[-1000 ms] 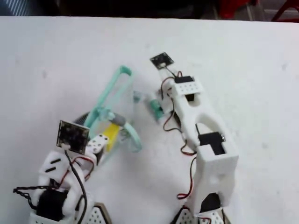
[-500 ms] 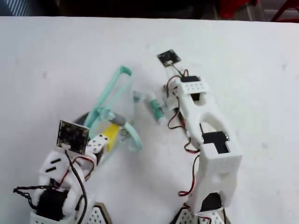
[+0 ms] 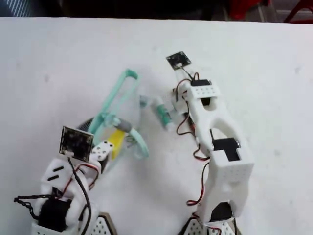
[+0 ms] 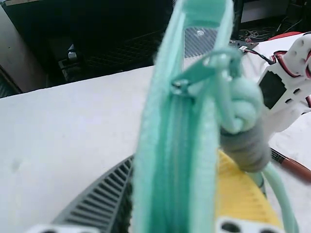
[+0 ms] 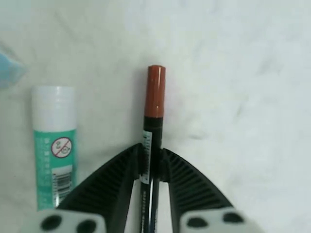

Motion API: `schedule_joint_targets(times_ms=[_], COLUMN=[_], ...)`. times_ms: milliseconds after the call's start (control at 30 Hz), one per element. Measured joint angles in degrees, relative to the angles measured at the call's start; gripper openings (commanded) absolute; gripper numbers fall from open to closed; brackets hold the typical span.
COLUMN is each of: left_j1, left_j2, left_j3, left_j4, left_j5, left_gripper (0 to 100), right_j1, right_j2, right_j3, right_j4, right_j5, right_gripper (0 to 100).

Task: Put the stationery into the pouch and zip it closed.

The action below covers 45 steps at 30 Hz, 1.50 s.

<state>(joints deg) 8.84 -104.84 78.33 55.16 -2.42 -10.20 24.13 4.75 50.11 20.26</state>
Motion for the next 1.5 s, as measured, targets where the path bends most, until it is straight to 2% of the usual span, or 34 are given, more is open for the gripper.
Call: schedule_joint_targets(times_ms=[267, 967, 1500], left_j1=[0.00, 0.00, 0.00], left_j2=[0.00, 0.00, 0.00], left_j3=[0.00, 0.00, 0.00], left_j4=[0.00, 0.00, 0.00], left_j5=[0.00, 0.00, 0.00], left_gripper=[25, 25, 25], right_j1=[0.00, 0.00, 0.00], right_j2=[-13.10, -16.70, -54.15], right_j3=[0.00, 0.00, 0.09], right_j4=[9.85, 10.81, 16.70], right_j5=[-9.85, -10.90, -10.99], right_gripper=[1.7, 1.7, 1.7])
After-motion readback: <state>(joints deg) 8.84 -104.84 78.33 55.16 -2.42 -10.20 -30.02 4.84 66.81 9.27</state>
